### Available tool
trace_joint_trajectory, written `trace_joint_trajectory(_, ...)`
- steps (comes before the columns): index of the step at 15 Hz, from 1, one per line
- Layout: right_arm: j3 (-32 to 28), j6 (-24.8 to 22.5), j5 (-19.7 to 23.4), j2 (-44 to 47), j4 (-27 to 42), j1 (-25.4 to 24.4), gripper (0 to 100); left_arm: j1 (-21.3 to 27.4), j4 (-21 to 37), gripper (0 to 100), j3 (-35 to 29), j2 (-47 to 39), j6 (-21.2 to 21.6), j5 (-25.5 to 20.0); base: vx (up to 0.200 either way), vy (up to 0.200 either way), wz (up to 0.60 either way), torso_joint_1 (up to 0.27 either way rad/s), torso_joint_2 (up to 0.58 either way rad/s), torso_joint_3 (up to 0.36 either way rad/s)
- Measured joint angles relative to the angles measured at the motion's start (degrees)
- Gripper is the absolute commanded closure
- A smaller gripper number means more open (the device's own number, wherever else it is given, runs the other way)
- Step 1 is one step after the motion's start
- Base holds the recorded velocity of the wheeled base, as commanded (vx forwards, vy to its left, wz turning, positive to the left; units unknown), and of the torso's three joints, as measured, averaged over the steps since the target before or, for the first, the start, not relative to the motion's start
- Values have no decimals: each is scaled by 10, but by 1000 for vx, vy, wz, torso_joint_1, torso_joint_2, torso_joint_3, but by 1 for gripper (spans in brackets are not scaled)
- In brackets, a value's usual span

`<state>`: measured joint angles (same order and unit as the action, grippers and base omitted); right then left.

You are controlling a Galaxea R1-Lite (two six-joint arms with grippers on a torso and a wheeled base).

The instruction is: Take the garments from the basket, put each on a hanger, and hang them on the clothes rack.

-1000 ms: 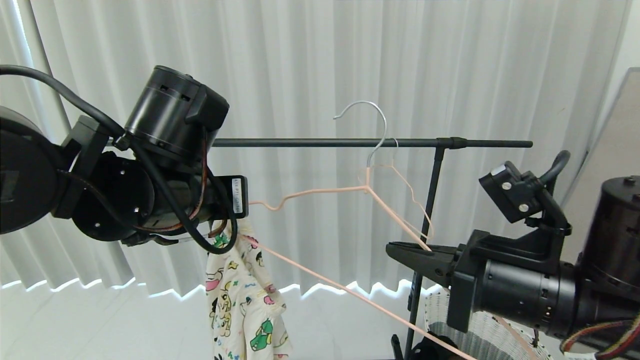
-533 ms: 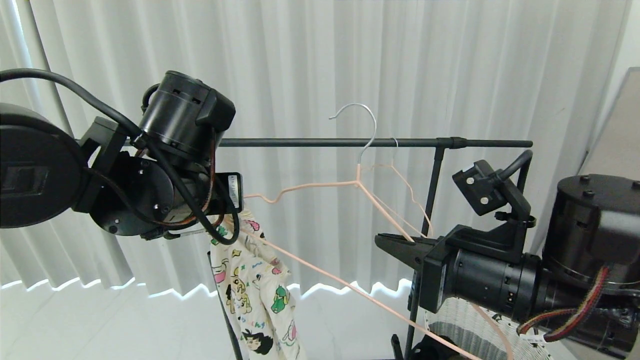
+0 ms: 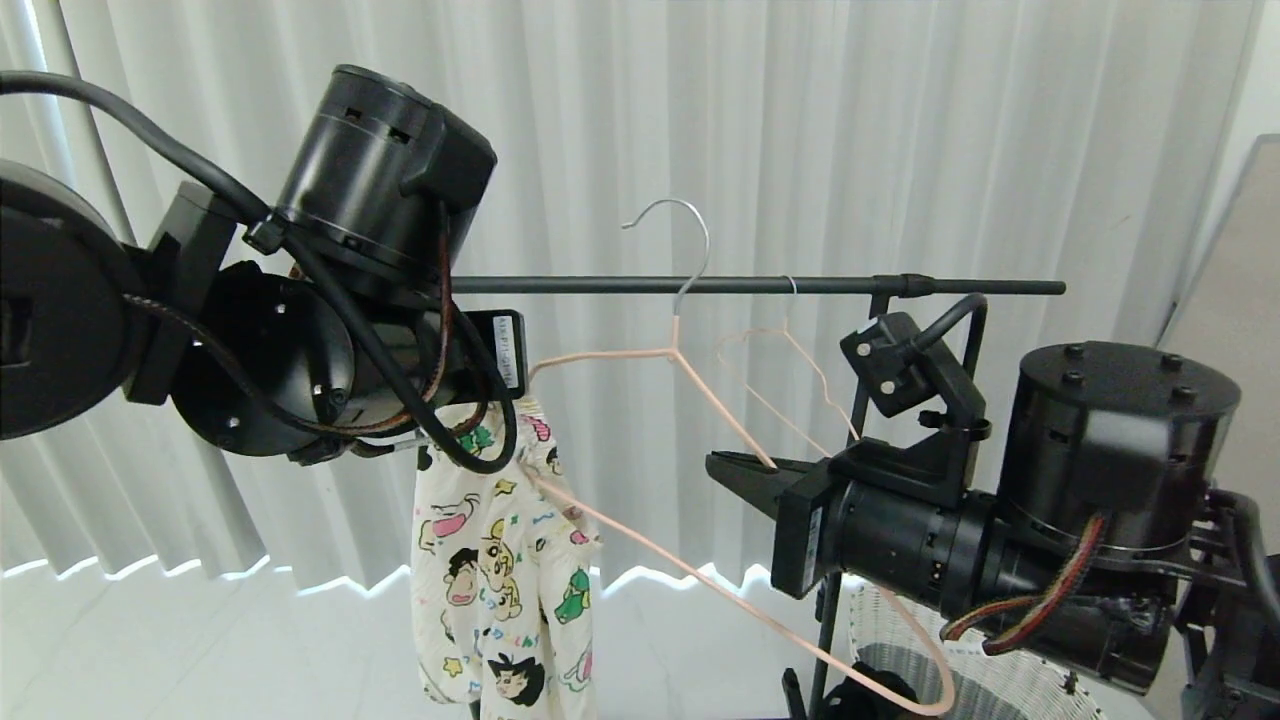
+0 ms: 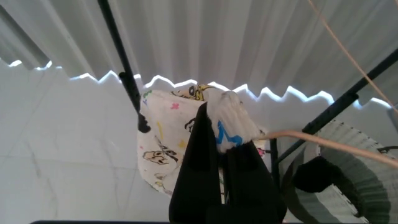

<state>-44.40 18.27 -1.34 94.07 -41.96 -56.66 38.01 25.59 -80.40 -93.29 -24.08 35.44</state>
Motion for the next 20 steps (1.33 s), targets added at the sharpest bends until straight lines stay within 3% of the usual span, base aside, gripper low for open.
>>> trace_joint_trajectory(3, -11, 11, -11, 20, -1, -19, 100, 23, 0, 100, -16, 1, 0, -9, 0, 0, 0, 0, 0, 0)
trace_joint_trajectory(7, -23, 14, -28, 49, -31, -32, 100, 66, 0, 100, -35, 9, 1, -62, 0, 0, 0, 0, 0, 0)
trace_joint_trajectory(15, -24, 14, -34, 61, -33, -38, 100, 85, 0, 100, -38, 18, 2, -65, 0, 0, 0, 0, 0, 0)
trace_joint_trajectory(16, -24, 14, -42, 61, -36, -38, 100, 87, 0, 0, -37, 18, 2, -65, 0, 0, 0, 0, 0, 0)
trace_joint_trajectory(20, -23, 12, -74, 61, -60, -38, 100, 89, 0, 0, -34, 18, 8, -55, 0, 0, 0, 0, 0, 0)
